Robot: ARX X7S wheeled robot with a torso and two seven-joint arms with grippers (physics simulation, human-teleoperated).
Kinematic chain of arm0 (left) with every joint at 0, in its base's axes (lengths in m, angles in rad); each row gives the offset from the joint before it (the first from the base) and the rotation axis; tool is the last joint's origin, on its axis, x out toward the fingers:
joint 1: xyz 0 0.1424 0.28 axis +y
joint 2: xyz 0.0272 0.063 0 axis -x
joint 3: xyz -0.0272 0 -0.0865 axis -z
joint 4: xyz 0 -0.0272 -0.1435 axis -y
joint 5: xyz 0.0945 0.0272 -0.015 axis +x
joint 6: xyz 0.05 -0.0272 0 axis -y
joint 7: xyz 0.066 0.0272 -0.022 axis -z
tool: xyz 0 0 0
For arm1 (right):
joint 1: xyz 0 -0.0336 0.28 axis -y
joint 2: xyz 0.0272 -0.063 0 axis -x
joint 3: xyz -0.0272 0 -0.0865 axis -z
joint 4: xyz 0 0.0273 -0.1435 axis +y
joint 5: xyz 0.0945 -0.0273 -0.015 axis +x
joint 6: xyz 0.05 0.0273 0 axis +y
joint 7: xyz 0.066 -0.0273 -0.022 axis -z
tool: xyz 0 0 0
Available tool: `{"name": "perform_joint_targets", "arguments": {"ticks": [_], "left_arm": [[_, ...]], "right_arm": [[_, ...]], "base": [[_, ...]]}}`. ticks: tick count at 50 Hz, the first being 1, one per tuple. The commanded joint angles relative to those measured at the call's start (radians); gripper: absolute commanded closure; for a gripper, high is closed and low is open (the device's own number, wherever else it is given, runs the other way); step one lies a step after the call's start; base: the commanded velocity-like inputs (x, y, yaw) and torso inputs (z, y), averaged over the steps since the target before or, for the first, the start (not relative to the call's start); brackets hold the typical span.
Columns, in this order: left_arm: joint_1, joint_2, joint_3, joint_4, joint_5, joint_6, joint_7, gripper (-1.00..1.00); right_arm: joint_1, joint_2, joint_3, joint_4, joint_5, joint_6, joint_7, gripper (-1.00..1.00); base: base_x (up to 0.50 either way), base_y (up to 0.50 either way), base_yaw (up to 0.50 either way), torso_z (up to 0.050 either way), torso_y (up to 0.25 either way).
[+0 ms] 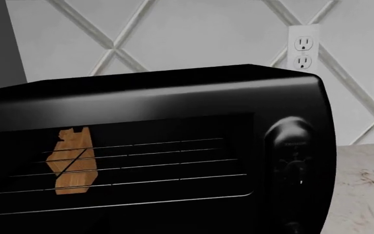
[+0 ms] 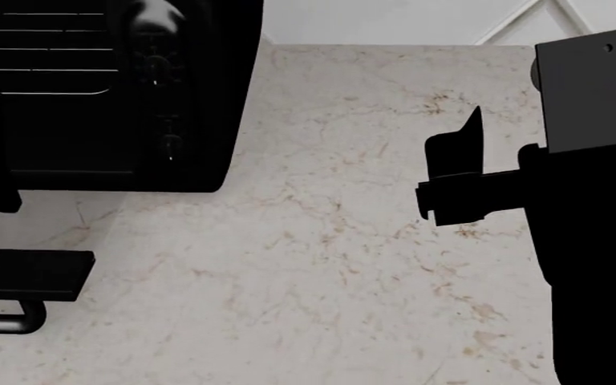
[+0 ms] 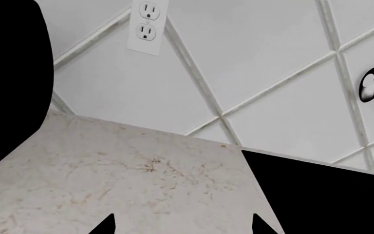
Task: Fully slide the toaster oven rack0 out.
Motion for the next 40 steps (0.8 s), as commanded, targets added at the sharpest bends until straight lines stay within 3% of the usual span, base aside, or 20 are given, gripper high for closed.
{"name": "perform_joint_targets", "arguments": {"ticks": [1, 8, 10, 15, 20, 29, 40], "left_arm": [[0.006, -0.011, -0.002, -0.003, -0.013, 0.012, -0.009, -1.0], [0.01, -0.003, -0.019, 0.001, -0.033, 0.0, -0.021, -1.0], [-0.001, 0.0, -0.016, 0.004, -0.046, -0.009, -0.02, -1.0], [-0.021, -0.08, 0.02, 0.049, -0.081, -0.037, 0.015, -1.0], [-0.038, -0.239, 0.163, 0.156, -0.075, -0.006, 0.092, -1.0], [-0.053, -0.423, 0.417, 0.241, 0.041, 0.103, 0.167, -1.0], [-0.163, -0.518, 0.795, 0.145, 0.325, 0.299, 0.25, -1.0]], "right_arm": [[-0.013, 0.021, -0.051, 0.035, -0.035, -0.075, -0.023, -1.0], [-0.034, 0.026, -0.054, 0.035, -0.039, -0.106, -0.034, -1.0], [-0.025, 0.013, -0.003, -0.008, 0.027, -0.03, 0.018, -1.0], [-0.032, 0.019, 0.004, -0.014, 0.039, -0.023, 0.03, -1.0], [-0.033, 0.015, -0.027, 0.007, 0.012, -0.06, 0.014, -1.0], [-0.017, 0.012, -0.008, -0.008, 0.05, -0.026, 0.041, -1.0], [-0.023, 0.021, -0.029, 0.006, 0.037, -0.061, 0.03, -1.0]], "base": [[0.26, 0.0, 0.0, 0.0, 0.0], [0.0, 0.0, 0.0, 0.0, 0.0], [0.0, 0.0, 0.0, 0.0, 0.0], [0.0, 0.0, 0.0, 0.0, 0.0], [0.0, 0.0, 0.0, 0.0, 0.0], [0.0, 0.0, 0.0, 0.0, 0.0], [0.0, 0.0, 0.0, 0.0, 0.0]]}}
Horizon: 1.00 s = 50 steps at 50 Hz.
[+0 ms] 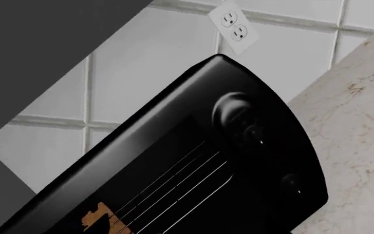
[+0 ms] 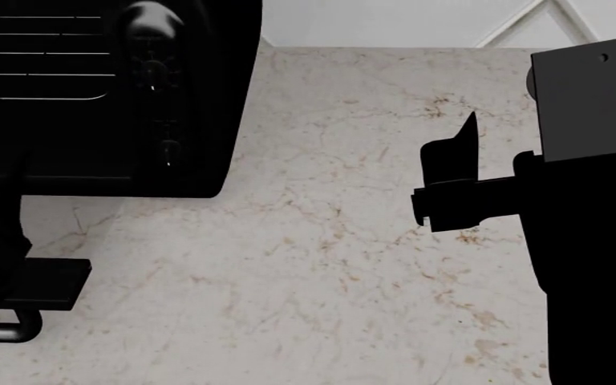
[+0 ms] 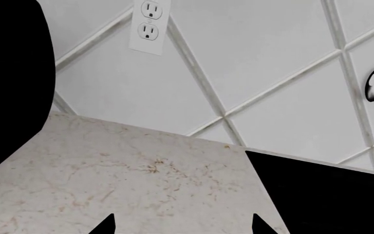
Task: Fully slide the toaster oven rack0 out.
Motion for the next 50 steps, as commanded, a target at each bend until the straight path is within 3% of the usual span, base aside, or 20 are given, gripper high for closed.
{"name": "perform_joint_targets", "arguments": {"ticks": [1, 8, 22, 50], "left_arm": [[-0.089, -0.145, 0.352, -0.05, 0.245, 0.192, 0.106, -1.0], [-0.138, -0.162, 0.548, -0.16, 0.433, 0.333, 0.167, -1.0], [-0.205, -0.148, 0.722, -0.372, 0.641, 0.5, 0.23, -1.0], [-0.302, 0.077, 0.829, -0.917, 0.748, 0.779, 0.283, -1.0]], "right_arm": [[-0.008, 0.006, -0.016, 0.011, -0.008, -0.03, -0.007, -1.0], [-0.018, 0.008, -0.015, 0.007, -0.005, -0.039, -0.003, -1.0], [-0.023, 0.011, -0.021, 0.012, 0.0, -0.05, 0.002, -1.0], [-0.031, 0.024, -0.009, 0.002, 0.028, -0.056, 0.022, -1.0]], "base": [[0.0, 0.0, 0.0, 0.0, 0.0], [0.0, 0.0, 0.0, 0.0, 0.0], [0.0, 0.0, 0.0, 0.0, 0.0], [0.0, 0.0, 0.0, 0.0, 0.0]]}}
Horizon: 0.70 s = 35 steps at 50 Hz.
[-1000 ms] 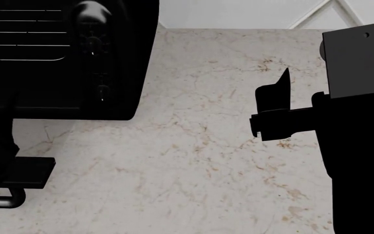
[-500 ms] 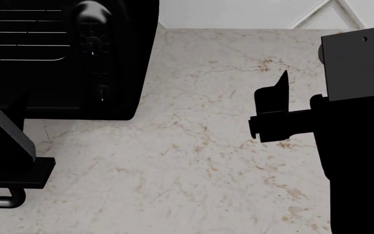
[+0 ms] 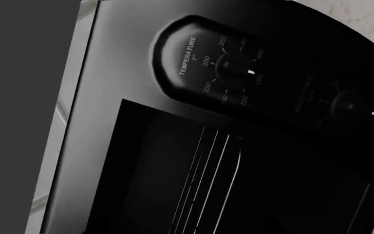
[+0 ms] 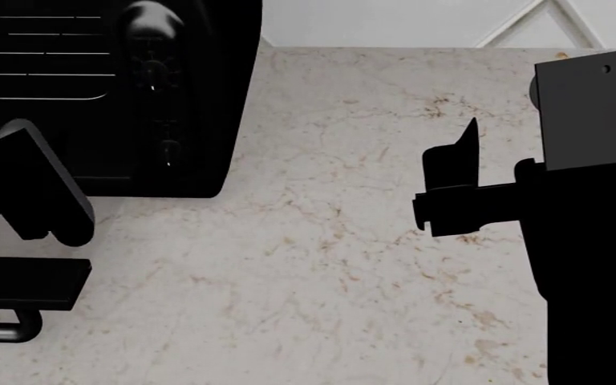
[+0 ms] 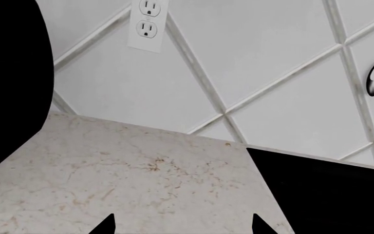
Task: Fully slide the toaster oven rack0 out.
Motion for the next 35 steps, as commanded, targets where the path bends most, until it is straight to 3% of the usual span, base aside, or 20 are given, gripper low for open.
{"name": "perform_joint_targets", "arguments": {"ticks": [1, 28, 35], "left_arm": [[-0.036, 0.094, 0.04, -0.22, 0.04, 0.111, 0.011, -1.0], [-0.101, 0.277, 0.091, -0.826, 0.097, 0.373, -0.017, -1.0], [-0.127, 0.36, 0.114, -1.067, 0.12, 0.494, -0.043, -1.0]], "right_arm": [[-0.001, 0.003, 0.008, -0.004, 0.016, 0.003, 0.013, -1.0], [0.009, 0.011, -0.002, -0.001, 0.032, -0.008, 0.022, -1.0], [0.006, 0.015, 0.002, -0.005, 0.039, -0.01, 0.028, -1.0]], "base": [[0.0, 0.0, 0.0, 0.0, 0.0], [0.0, 0.0, 0.0, 0.0, 0.0], [0.0, 0.0, 0.0, 0.0, 0.0]]}}
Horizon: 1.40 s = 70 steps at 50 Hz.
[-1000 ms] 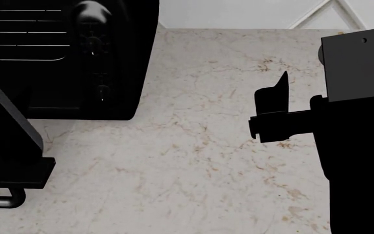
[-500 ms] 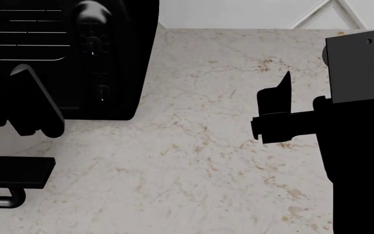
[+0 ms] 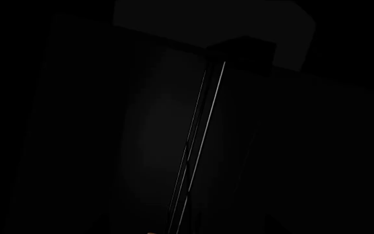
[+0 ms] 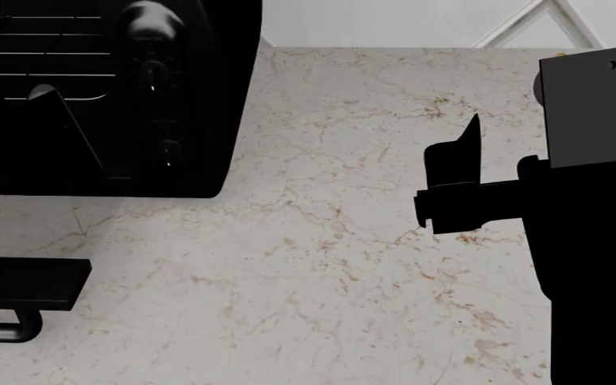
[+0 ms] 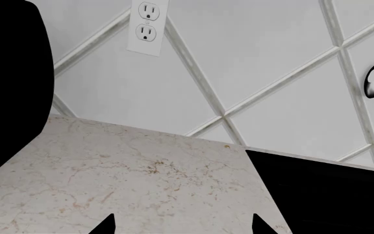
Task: Fully slide the toaster oven rack0 out.
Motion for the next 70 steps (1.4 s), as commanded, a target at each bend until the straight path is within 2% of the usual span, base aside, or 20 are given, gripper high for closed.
{"name": "perform_joint_targets", "arguments": {"ticks": [1, 6, 17, 18, 27, 31, 34, 51, 61, 62, 64, 66, 67, 69, 70], "left_arm": [[-0.032, 0.12, 0.038, -0.372, 0.028, 0.175, -0.034, -1.0], [-0.07, 0.234, 0.059, -0.679, 0.042, 0.337, -0.062, -1.0], [-0.06, 0.239, 0.133, -0.683, 0.033, 0.288, -0.066, -1.0], [-0.061, 0.238, 0.133, -0.683, 0.024, 0.305, -0.051, 1.0], [-0.075, 0.21, 0.131, -0.655, 0.004, 0.34, -0.062, 1.0], [-0.001, -0.028, 0.12, -0.081, 0.007, 0.049, -0.049, 1.0], [0.049, -0.126, 0.105, 0.191, -0.005, -0.058, -0.06, 1.0], [0.238, -0.447, 0.011, 1.003, -0.084, -0.391, -0.198, 1.0], [0.307, -0.573, -0.033, 1.319, -0.133, -0.511, -0.273, 1.0], [0.3, -0.635, -0.033, 1.469, -0.132, -0.635, -0.256, -1.0], [0.292, -0.671, -0.034, 1.587, -0.148, -0.686, -0.223, -1.0], [0.291, -0.675, -0.04, 1.62, -0.159, -0.709, -0.219, -1.0], [0.292, -0.679, -0.078, 1.659, -0.22, -0.741, -0.214, -1.0], [0.263, -0.706, -0.073, 1.671, -0.257, -0.727, -0.221, -1.0], [0.204, -0.742, -0.058, 1.672, -0.371, -0.693, -0.261, -1.0]], "right_arm": [[-0.005, 0.005, -0.001, -0.003, 0.005, -0.009, 0.005, -1.0], [-0.004, 0.007, 0.011, -0.011, 0.026, 0.003, 0.02, -1.0], [0.001, 0.008, -0.003, -0.002, 0.019, -0.012, 0.017, -1.0], [-0.002, 0.011, -0.001, -0.003, 0.021, -0.011, 0.018, -1.0], [0.002, 0.013, 0.005, -0.008, 0.036, -0.009, 0.029, -1.0], [-0.008, 0.018, 0.012, -0.012, 0.041, -0.013, 0.032, -1.0], [-0.014, 0.018, 0.005, -0.009, 0.032, -0.026, 0.025, -1.0], [-0.034, 0.02, 0.037, -0.038, 0.079, -0.029, 0.054, -1.0], [-0.05, 0.026, 0.05, -0.051, 0.094, -0.036, 0.066, -1.0], [-0.05, 0.018, 0.055, -0.06, 0.111, -0.03, 0.082, -1.0], [-0.054, 0.024, 0.062, -0.062, 0.117, -0.028, 0.087, -1.0], [-0.055, 0.025, 0.061, -0.061, 0.116, -0.031, 0.086, -1.0], [-0.052, 0.024, 0.055, -0.059, 0.109, -0.036, 0.082, -1.0], [-0.048, 0.021, 0.053, -0.058, 0.112, -0.035, 0.084, -1.0], [-0.044, 0.02, 0.053, -0.06, 0.117, -0.031, 0.089, -1.0]], "base": [[0.0, 0.0, 0.0, 0.0, 0.0], [0.0, 0.0, 0.0, 0.0, 0.0], [0.0, 0.0, 0.0, 0.0, 0.0], [0.0, 0.0, 0.0, 0.0, 0.0], [0.0, 0.0, 0.0, -0.002, 0.0], [0.0, 0.0, 0.0, 0.0, 0.0], [0.0, 0.0, 0.0, 0.0, 0.0], [0.0, 0.0, 0.0, -0.001, 0.0], [-0.01, 0.0, 0.0, -0.001, 0.001], [-0.01, 0.0, 0.01, 0.0, 0.01], [0.0, 0.0, 0.0, 0.0, 0.0], [0.0, 0.0, 0.0, 0.0, 0.0], [0.0, 0.0, 0.0, 0.0, 0.0], [0.0, 0.0, 0.0, 0.0, 0.0], [0.0, 0.0, 0.0, 0.0, 0.0]]}}
